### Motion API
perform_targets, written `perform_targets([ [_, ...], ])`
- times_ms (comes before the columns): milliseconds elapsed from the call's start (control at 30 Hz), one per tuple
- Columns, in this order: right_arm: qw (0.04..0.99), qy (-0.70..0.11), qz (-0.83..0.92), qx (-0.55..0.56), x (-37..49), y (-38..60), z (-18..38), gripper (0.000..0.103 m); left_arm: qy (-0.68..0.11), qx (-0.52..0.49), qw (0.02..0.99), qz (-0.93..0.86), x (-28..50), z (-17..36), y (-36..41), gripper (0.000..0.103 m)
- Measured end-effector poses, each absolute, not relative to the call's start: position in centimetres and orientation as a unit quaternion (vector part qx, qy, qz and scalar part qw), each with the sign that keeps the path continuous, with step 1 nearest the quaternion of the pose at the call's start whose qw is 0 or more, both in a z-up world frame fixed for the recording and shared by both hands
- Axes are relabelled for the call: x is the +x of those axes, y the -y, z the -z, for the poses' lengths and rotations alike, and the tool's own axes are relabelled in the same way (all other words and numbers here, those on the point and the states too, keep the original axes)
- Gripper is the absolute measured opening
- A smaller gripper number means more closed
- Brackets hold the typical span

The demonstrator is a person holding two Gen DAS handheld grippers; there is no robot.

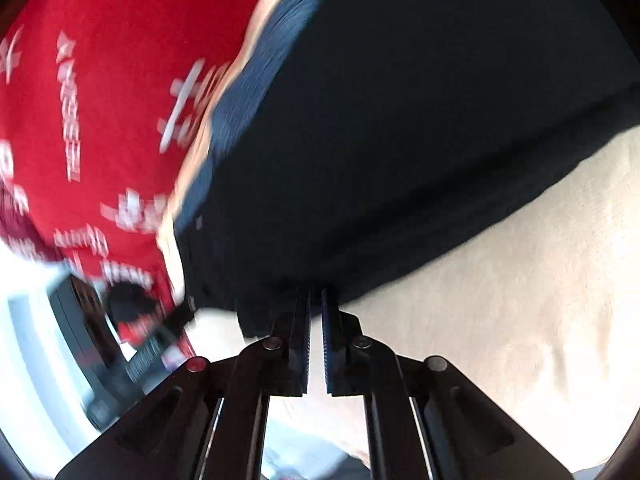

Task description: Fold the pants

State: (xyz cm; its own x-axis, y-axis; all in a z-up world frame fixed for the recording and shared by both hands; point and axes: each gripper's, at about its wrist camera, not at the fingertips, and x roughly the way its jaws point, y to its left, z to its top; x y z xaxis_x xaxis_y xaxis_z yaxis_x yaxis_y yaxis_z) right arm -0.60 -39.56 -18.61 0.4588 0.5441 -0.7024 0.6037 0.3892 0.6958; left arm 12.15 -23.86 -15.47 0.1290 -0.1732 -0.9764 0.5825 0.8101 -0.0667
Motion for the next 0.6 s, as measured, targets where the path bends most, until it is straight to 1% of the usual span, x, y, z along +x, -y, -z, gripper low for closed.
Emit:
perform_targets([
  [33,0.667,-0.529,0.008,0.524,-0.6,40.0,17.2,0.009,-0.603,0.167,0.734,0.264,12.3,14.9,24.5,0.088],
  [100,0.7,-0.521,-0.006,0.488,-1.1,42.2,14.3,0.024,-0.598,0.165,0.735,0.275,12.8,14.1,26.2,0.088],
  [133,0.712,-0.512,-0.001,0.481,-1.5,43.8,13.3,0.042,-0.596,0.165,0.735,0.279,12.8,13.9,26.9,0.088],
  [167,0.724,-0.499,0.012,0.476,-1.9,45.7,12.4,0.058,-0.593,0.165,0.736,0.282,12.8,13.8,27.8,0.088],
  [200,0.741,-0.477,0.039,0.472,-2.4,48.7,11.6,0.061,-0.59,0.166,0.737,0.286,12.6,13.5,28.5,0.088],
  [300,0.748,-0.447,0.104,0.479,-3.3,54.5,12.4,0.061,-0.588,0.17,0.732,0.3,12.2,14.4,31.8,0.088],
  [367,0.728,-0.448,0.141,0.5,-3.9,57.6,14.9,0.059,-0.594,0.165,0.725,0.308,11.6,14.8,33.4,0.088],
  [433,0.701,-0.439,0.125,0.549,-4.1,59.3,18.0,0.056,-0.595,0.165,0.72,0.317,11.5,16.1,35.1,0.088],
  [500,0.688,-0.438,0.1,0.569,-3.7,59.3,19.6,0.042,-0.599,0.18,0.715,0.312,11.0,17.7,36.1,0.088],
  [533,0.682,-0.445,0.085,0.574,-3.4,59.0,20.4,0.034,-0.603,0.187,0.713,0.305,10.9,18.3,36.1,0.088],
  [567,0.68,-0.451,0.086,0.572,-3.4,59.0,20.5,0.03,-0.608,0.19,0.71,0.298,11.0,18.7,36.1,0.088],
  [600,0.68,-0.45,0.08,0.573,-3.1,58.7,20.2,0.03,-0.612,0.191,0.709,0.293,10.8,19.1,35.7,0.088],
])
